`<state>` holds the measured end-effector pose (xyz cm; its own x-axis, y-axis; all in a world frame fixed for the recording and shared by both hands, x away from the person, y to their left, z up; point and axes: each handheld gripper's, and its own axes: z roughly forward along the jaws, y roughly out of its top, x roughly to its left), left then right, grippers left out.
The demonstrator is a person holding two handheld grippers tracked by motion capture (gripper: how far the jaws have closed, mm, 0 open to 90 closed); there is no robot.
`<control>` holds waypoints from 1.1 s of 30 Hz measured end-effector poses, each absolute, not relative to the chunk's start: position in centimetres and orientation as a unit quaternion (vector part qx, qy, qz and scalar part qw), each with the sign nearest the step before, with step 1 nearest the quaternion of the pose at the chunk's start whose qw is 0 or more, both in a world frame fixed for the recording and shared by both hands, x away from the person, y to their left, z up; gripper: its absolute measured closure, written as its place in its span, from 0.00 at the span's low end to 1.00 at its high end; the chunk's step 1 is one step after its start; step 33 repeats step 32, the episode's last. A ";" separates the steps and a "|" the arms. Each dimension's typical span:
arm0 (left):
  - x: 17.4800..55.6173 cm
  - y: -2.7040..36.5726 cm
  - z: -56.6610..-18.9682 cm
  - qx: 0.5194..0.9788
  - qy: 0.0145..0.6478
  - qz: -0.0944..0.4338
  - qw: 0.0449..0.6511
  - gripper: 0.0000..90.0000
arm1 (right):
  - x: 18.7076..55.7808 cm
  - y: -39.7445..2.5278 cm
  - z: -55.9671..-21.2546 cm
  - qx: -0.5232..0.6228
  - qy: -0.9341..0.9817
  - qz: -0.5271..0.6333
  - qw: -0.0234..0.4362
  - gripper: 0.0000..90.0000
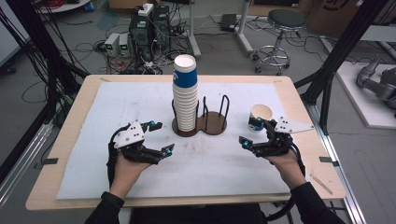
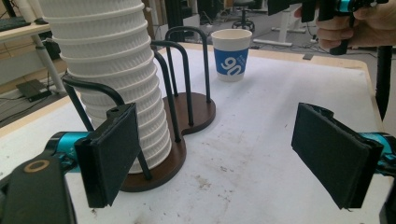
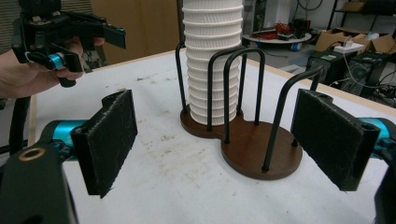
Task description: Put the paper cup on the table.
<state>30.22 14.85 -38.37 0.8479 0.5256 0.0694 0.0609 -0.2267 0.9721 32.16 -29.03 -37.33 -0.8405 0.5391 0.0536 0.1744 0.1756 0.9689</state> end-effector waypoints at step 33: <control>30.5 15.1 -38.4 0.758 0.200 0.196 0.590 0.17 | 32.6 -29.0 -37.5 0.245 0.763 0.576 0.164 0.17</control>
